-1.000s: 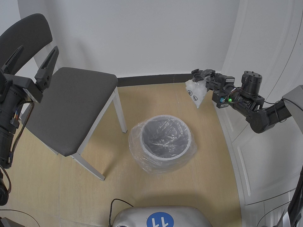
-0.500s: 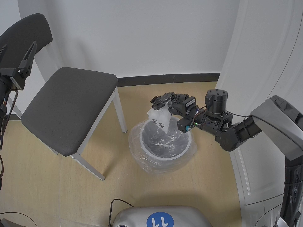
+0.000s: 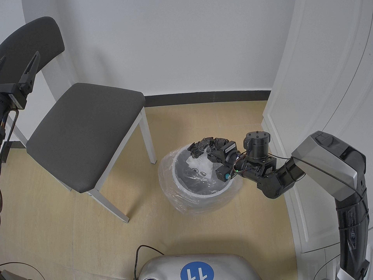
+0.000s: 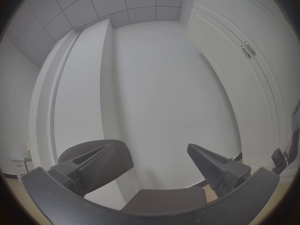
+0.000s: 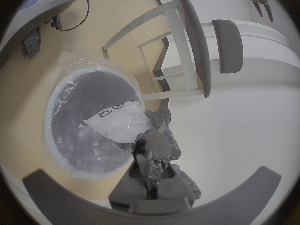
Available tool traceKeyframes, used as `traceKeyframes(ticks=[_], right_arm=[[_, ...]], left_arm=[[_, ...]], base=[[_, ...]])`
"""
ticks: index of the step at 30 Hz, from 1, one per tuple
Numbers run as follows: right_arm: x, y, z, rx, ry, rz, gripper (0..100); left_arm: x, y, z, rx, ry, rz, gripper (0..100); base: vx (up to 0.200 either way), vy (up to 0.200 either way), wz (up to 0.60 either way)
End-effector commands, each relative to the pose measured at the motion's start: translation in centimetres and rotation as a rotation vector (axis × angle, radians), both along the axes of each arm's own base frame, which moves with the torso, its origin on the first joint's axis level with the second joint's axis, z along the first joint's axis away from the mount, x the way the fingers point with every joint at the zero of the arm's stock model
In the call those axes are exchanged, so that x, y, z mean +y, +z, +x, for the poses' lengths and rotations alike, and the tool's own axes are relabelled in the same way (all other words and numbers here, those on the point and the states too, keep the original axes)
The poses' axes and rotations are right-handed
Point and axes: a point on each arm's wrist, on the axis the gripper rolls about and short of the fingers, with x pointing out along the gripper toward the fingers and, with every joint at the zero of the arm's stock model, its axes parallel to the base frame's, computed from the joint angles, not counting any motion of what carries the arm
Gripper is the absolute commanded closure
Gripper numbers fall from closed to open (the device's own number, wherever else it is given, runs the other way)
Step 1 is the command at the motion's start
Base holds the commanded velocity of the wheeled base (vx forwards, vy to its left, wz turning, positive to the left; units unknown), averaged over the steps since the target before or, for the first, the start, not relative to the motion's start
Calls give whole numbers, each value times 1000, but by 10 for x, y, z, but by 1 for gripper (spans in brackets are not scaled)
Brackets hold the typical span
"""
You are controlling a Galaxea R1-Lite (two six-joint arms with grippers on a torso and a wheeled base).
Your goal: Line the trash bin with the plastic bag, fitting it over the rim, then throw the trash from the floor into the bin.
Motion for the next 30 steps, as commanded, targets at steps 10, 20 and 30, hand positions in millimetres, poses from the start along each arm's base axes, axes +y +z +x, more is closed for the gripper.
traceKeyframes(ticks=[10,20,30], right_arm=[[0,-38,2,74,3,-34,100],[-9,-54,13,91,-28,-40,100],[-24,-46,50,-8,-148,-15,100]], left_arm=[[0,-3,3,13,-3,6,0],[-1,-5,7,25,-3,8,0],[-2,-9,13,45,-1,17,0]], base=[[0,0,0],[0,0,0],[0,0,0]])
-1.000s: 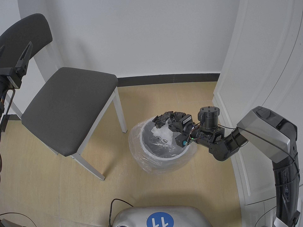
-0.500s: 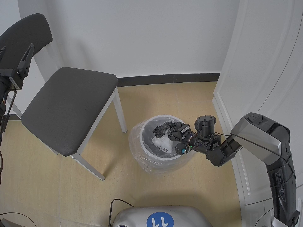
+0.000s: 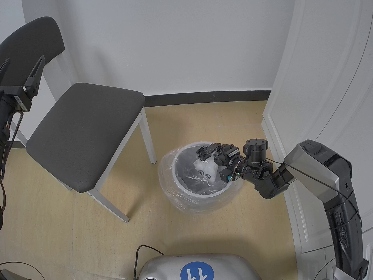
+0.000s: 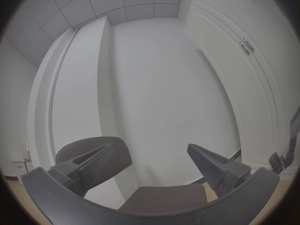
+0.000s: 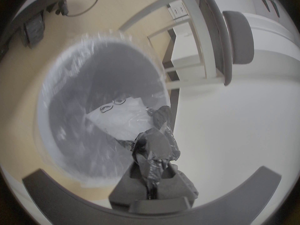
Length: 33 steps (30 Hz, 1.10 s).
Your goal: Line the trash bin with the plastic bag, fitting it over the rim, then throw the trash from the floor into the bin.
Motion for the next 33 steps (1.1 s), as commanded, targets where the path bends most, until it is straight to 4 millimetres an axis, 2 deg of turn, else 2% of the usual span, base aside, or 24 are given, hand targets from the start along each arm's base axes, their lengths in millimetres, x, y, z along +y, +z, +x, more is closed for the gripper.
traceKeyframes(ticks=[1,5,8,12,20,25,33], right_arm=[[-6,-2,18,-44,-56,8,100],[-4,2,25,-73,-63,20,100],[-4,-1,23,-60,-60,16,100],[6,-12,8,-4,-24,0,100],[27,-19,-16,50,38,-16,100],[27,-22,-30,97,52,-33,100],[25,-26,-41,136,85,-35,100]], left_arm=[[-1,-3,4,16,-3,4,0],[-2,-5,6,24,-2,8,0],[-2,-6,8,30,-1,10,0],[-2,-6,8,30,0,12,0],[-2,-6,8,28,-1,10,0],[-2,-6,8,28,-1,10,0],[-2,-6,7,25,-1,10,0]], base=[[0,0,0],[0,0,0],[0,0,0],[0,0,0],[0,0,0],[0,0,0],[0,0,0]])
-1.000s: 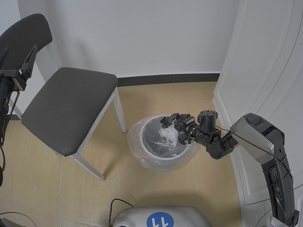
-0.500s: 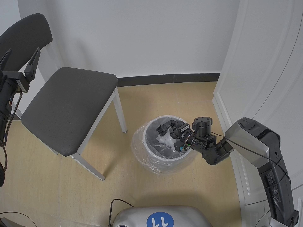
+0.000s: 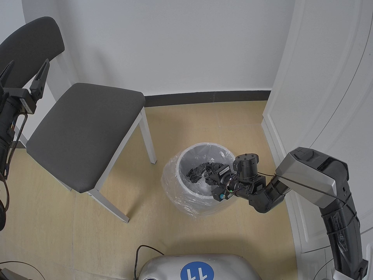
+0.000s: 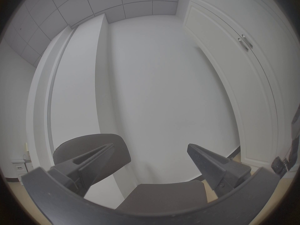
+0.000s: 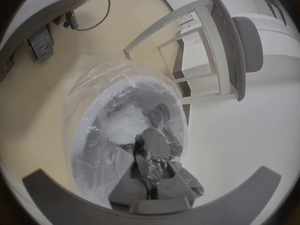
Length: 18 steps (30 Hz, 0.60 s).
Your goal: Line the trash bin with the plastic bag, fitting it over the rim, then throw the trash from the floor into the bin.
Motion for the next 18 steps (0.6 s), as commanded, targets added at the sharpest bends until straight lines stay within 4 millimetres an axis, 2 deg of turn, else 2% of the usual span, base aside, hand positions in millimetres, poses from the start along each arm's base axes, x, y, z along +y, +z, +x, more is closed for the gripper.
traceKeyframes(ticks=[1,5,18], right_arm=[[0,2,-5,3,11,0,100],[-2,1,-8,23,9,9,100],[-10,14,10,-14,-39,44,100]], left_arm=[[0,0,0,0,0,0,0],[0,-1,0,3,1,1,0],[0,-2,2,9,0,3,0]], base=[[0,0,0],[0,0,0],[0,0,0]])
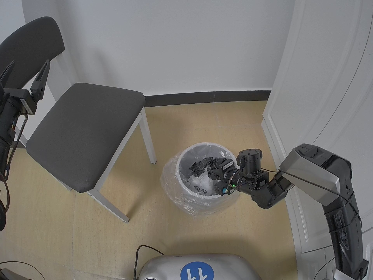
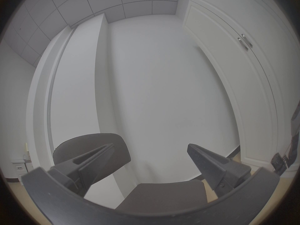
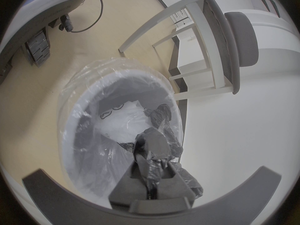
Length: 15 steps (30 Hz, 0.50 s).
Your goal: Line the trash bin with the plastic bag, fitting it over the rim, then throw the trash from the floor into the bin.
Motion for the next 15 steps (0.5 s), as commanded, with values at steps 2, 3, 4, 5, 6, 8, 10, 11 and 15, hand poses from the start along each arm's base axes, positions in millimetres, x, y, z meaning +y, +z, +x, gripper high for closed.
traceKeyframes(ticks=[2,3,4,5,6,8,10,11,15], right_arm=[[-4,1,4,-7,-13,2,100],[-7,1,5,-7,-19,2,100],[-8,1,6,-9,-22,3,100],[-8,1,6,-9,-22,3,100],[-10,5,9,-19,-28,7,100],[-10,10,10,-33,-28,14,100],[-10,15,10,-41,-27,18,100],[-10,23,8,-51,-27,22,100],[-8,41,3,-27,-17,11,100]], left_arm=[[0,-1,1,4,1,0,0],[0,-1,1,4,-2,1,0],[0,-1,1,4,0,1,0],[-1,-1,2,4,-2,1,0],[-1,-1,2,6,-2,1,0],[-1,-2,4,10,-2,2,0],[-1,-2,4,13,-2,2,0],[-1,-3,4,16,-5,3,0],[-4,-4,5,21,-17,5,0]], base=[[0,0,0],[0,0,0],[0,0,0],[0,0,0],[0,0,0],[0,0,0],[0,0,0],[0,0,0],[0,0,0]])
